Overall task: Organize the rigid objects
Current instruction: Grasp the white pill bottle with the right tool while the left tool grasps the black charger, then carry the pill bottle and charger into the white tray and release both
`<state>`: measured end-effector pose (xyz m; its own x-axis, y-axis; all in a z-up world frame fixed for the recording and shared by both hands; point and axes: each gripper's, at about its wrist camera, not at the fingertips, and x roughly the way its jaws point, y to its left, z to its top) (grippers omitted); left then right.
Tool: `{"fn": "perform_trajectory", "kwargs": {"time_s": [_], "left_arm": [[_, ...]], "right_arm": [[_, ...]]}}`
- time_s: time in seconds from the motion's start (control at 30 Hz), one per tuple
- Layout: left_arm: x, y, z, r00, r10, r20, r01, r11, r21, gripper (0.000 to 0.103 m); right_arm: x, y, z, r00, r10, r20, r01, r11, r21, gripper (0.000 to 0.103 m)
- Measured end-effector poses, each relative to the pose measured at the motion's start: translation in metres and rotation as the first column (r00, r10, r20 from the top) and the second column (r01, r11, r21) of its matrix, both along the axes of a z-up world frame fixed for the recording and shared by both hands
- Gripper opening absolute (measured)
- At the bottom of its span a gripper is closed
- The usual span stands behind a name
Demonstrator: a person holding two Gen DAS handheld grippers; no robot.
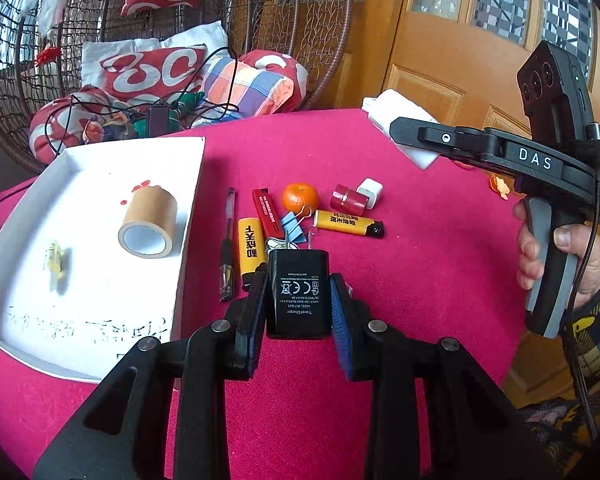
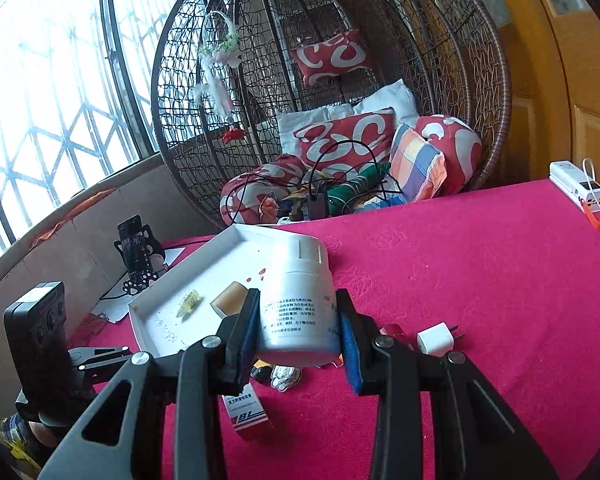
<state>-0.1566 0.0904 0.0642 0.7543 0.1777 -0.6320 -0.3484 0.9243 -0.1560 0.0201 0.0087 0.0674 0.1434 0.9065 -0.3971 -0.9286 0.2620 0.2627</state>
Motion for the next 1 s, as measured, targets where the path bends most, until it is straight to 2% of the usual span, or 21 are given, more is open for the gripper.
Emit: {"fn": "perform_trajectory", "kwargs": {"time_s": [0.3,0.6,1.0], "left_arm": [[-0.015,0.014,0.010,0.998,0.054,0.040,-0.054,0.999,0.002,0.029],[-0.032,0.029,0.016,0.992,0.104,0.076,-0.103,0.995,-0.016,0.029],[-0.071,0.062,0.030,0.959,0.245,0.139,-0.245,0.969,-0.020,0.029]], "right_arm": [[-0.008,0.007,0.003,1.000,0.010,-0.002,-0.010,1.000,0.002,0.036],[-0.024,0.024,0.021,0.998,0.043,0.050,-0.044,0.999,0.014,0.036],[-0.051,0.057,0.036,0.988,0.125,0.089,-0.127,0.992,0.017,0.036]]}}
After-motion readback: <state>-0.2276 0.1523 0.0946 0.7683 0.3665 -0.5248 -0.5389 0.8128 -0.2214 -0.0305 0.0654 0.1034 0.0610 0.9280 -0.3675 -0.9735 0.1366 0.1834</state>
